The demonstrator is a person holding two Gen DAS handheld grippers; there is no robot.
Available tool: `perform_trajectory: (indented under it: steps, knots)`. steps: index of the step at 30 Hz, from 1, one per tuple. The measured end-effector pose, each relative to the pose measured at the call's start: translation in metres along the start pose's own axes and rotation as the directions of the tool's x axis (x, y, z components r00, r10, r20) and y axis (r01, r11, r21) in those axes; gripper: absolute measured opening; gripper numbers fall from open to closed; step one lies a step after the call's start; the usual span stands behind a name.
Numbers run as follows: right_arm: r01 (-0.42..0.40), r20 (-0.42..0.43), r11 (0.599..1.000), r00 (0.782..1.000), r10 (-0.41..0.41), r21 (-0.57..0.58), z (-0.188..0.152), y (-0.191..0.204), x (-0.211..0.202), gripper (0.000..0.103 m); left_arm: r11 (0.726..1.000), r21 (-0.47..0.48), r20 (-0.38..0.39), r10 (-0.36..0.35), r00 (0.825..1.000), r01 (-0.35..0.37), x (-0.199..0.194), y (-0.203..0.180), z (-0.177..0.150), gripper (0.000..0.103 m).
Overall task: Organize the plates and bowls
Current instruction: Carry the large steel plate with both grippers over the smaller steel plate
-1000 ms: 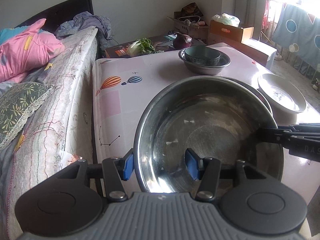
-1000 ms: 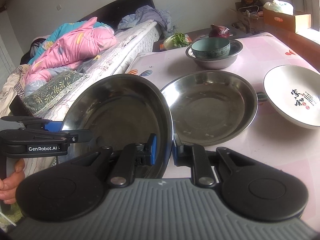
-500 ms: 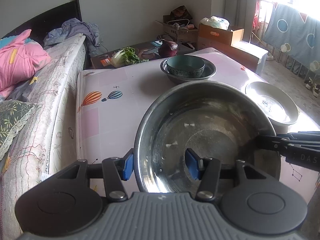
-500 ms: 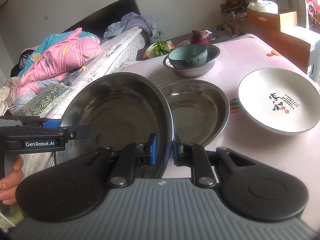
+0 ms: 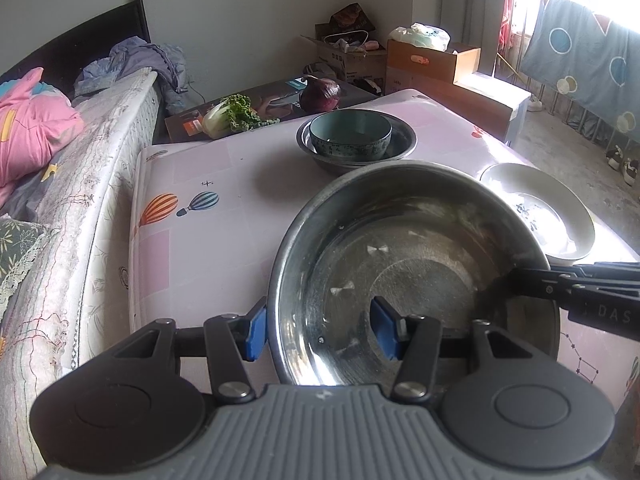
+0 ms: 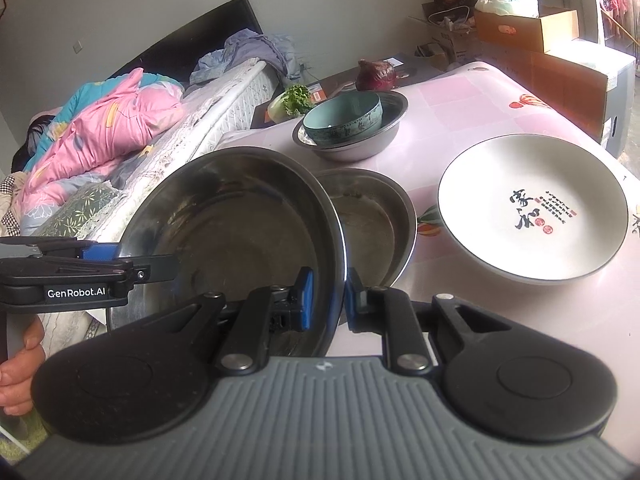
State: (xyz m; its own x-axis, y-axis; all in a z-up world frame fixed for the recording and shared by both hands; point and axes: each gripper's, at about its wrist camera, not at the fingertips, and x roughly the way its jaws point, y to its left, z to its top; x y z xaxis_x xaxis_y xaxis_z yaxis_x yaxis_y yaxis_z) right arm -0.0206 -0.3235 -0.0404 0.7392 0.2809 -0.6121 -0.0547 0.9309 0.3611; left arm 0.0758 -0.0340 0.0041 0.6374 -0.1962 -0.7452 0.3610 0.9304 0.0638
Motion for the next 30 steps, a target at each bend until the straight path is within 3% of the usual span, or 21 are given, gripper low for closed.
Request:
perform_trajectory:
  steps: [30]
  knots:
    - [0.015,-0.009,0.999,1.0,-0.015,0.033,0.022,-0.023,0.018,0.016,1.0,0.013,-0.031,-0.004,1.0,0.004,0.029,-0.012,0.021,0.054]
